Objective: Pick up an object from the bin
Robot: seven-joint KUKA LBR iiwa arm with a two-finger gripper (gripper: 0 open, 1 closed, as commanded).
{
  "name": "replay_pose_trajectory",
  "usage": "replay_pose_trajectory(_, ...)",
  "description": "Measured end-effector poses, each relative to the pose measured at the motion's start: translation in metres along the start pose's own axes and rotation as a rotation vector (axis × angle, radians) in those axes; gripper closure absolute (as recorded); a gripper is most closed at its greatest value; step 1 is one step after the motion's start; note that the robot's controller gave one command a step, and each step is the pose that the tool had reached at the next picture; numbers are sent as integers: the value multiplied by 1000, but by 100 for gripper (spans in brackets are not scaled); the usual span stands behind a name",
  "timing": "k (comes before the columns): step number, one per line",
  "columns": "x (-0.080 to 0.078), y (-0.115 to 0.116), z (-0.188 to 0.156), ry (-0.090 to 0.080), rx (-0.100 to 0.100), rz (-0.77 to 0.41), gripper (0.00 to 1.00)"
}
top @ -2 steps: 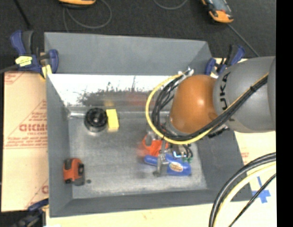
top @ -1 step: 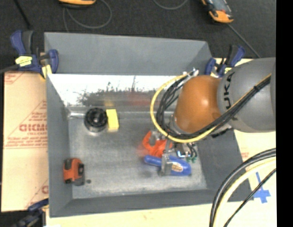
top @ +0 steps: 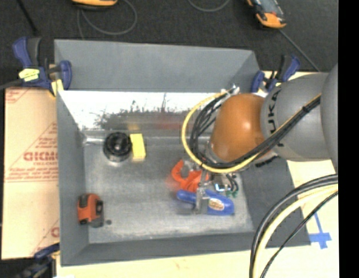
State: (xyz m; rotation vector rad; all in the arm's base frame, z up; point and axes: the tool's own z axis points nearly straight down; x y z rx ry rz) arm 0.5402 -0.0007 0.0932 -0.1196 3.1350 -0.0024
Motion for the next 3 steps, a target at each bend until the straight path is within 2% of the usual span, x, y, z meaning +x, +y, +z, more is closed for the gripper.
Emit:
replay_pose_trajectory(1,-52,-9,11,-4,-4,65,100)
replay_pose_trajectory(2,-52,-9,11,-4,-5,66,100)
replay_pose_trajectory(3,-39,0,-191,2,-3,94,100)
